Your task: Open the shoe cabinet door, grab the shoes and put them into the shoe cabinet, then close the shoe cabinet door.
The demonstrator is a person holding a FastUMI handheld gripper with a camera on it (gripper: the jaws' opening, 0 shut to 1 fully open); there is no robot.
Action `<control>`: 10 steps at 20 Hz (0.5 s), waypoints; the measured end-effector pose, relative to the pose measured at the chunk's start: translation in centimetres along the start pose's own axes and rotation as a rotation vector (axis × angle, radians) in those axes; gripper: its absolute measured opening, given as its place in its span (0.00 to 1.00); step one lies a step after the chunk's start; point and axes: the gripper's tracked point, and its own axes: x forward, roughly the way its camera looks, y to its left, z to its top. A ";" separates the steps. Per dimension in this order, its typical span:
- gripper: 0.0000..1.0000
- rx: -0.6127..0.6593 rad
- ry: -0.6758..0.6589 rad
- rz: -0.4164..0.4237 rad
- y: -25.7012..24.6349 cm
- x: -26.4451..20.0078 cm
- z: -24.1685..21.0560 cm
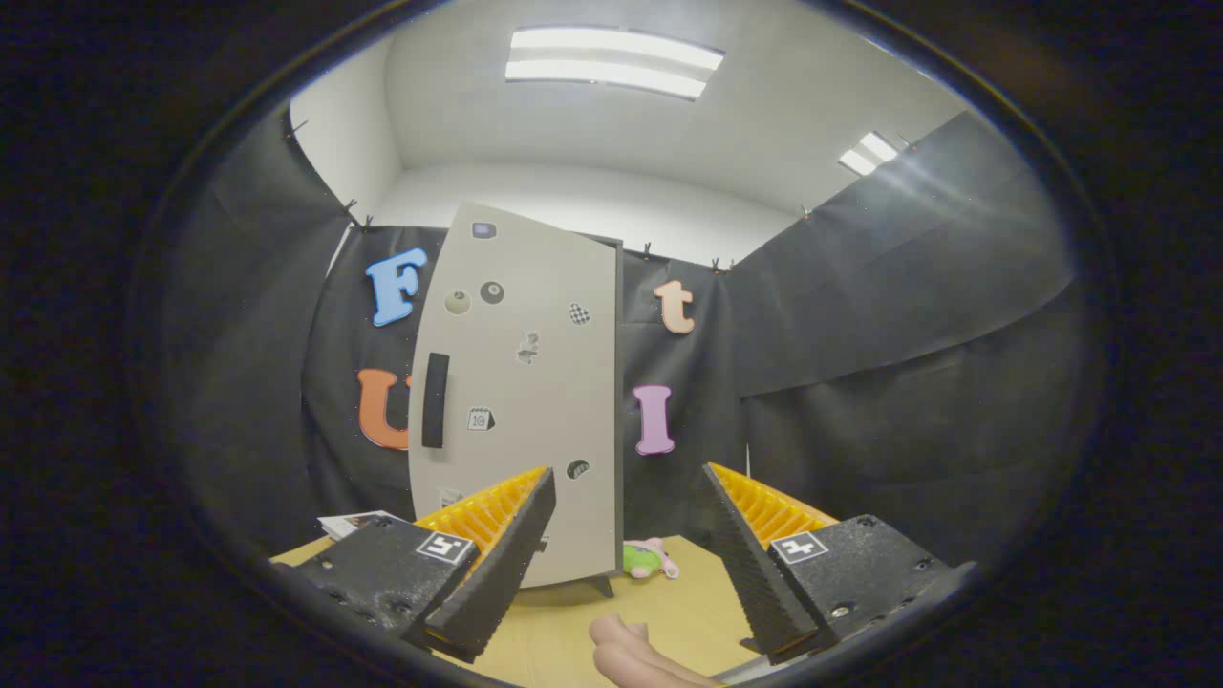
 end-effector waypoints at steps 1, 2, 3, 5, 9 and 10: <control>0.98 0.009 0.001 0.002 0.2 0.1 -0.2; 0.98 0.016 0.001 0.001 0.2 0.1 -0.3; 0.98 0.019 0.000 -0.008 -0.1 0.3 -0.3; 0.98 0.020 -0.001 -0.031 -0.4 0.7 -0.5; 0.98 0.030 0.017 -0.015 0.8 1.1 -1.4; 0.98 0.022 0.023 -0.011 1.0 1.3 -1.5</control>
